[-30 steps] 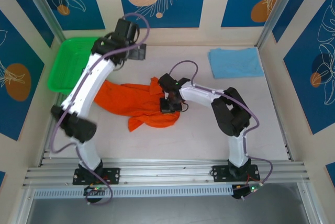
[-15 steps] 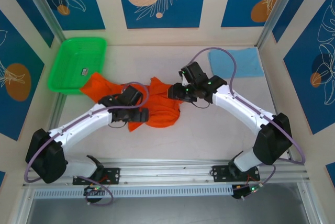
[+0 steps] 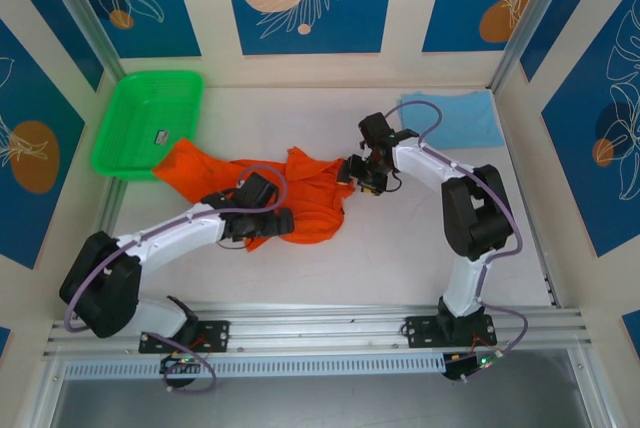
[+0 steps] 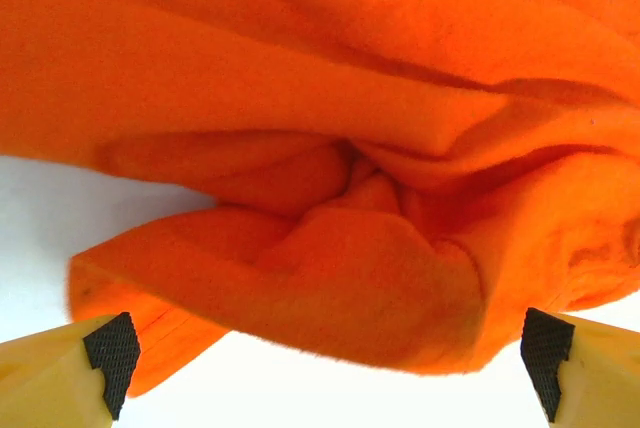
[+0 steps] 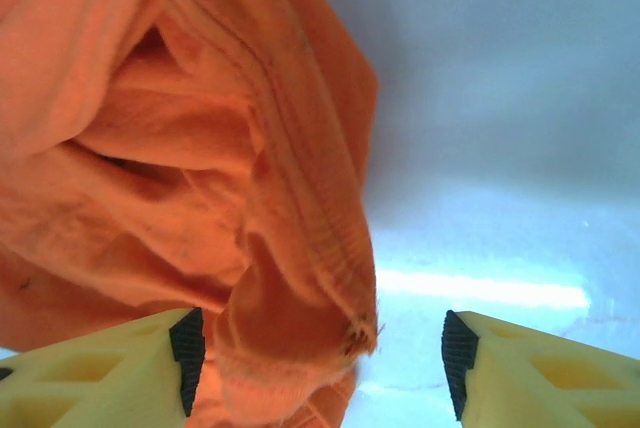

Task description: Fold and stack the t-shirts

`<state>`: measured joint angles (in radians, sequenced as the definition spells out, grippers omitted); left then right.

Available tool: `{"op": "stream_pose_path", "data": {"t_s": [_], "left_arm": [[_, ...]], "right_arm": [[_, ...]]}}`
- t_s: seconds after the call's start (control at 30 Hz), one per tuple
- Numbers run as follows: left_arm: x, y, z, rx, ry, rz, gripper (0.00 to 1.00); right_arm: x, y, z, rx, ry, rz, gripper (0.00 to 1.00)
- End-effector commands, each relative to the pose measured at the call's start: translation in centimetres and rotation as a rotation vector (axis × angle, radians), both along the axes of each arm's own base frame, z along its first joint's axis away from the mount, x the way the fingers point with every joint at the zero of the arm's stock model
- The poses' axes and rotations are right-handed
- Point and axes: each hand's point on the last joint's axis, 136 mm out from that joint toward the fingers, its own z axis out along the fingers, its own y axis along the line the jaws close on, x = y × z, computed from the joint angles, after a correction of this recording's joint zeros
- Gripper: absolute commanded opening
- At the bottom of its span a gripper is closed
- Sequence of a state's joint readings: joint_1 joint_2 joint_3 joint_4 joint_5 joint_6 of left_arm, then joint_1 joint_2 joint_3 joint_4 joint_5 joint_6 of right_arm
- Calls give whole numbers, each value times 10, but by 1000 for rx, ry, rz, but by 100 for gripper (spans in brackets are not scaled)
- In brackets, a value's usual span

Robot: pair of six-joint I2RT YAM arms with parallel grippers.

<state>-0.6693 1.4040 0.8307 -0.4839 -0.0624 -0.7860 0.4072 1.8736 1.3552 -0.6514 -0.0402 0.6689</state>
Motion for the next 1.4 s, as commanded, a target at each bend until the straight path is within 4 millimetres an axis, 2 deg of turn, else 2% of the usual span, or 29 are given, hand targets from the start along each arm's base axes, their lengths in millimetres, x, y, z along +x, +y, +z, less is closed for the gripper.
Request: {"op": "stream_pose_path", "data": {"t_s": [0.0,0.1,0.23,0.27,0.33,0.4,0.5,0.6,0.73,0.87,0.97,1.07,1.13,1.27,1.37], "left_arm": [[7,-13,-12,-82,32,44,96],[9,-16,-18,-104,43,55,77],[14,-7,-16,-56,16,66,30],[14,-6,-13,-48,10,63,16],[15,-6,-3,-53,-10,51,0],[17,-7,18,-70,-55,24,0],[20,-8,70,-89,-163,-36,0],[22,1,139,-98,-316,-71,0],[16,17,250,-141,-565,-100,0],[-7,21,350,-263,-789,-179,0],[-33,18,411,-378,-919,-276,0],[-65,13,459,-504,-1010,-390,0],[-80,13,480,-564,-1047,-432,0],[-110,11,513,-677,-1088,-523,0],[-116,18,526,-699,-1116,-503,0]], "right_arm": [[2,18,2,69,46,15,60],[3,21,-9,82,65,8,43],[4,22,-12,104,64,4,12],[4,22,-7,113,43,10,7],[4,22,7,124,-3,19,1],[2,22,29,147,-59,29,0],[-1,22,76,187,-172,47,0],[-7,21,139,233,-326,72,0],[-19,13,231,283,-555,91,0],[-41,1,308,317,-737,94,0],[-63,-7,352,339,-859,105,0],[-89,-15,389,353,-980,123,0],[-107,-20,411,369,-1050,136,0],[-145,-30,445,421,-1160,165,0],[-164,-36,460,445,-1210,174,0]]}}
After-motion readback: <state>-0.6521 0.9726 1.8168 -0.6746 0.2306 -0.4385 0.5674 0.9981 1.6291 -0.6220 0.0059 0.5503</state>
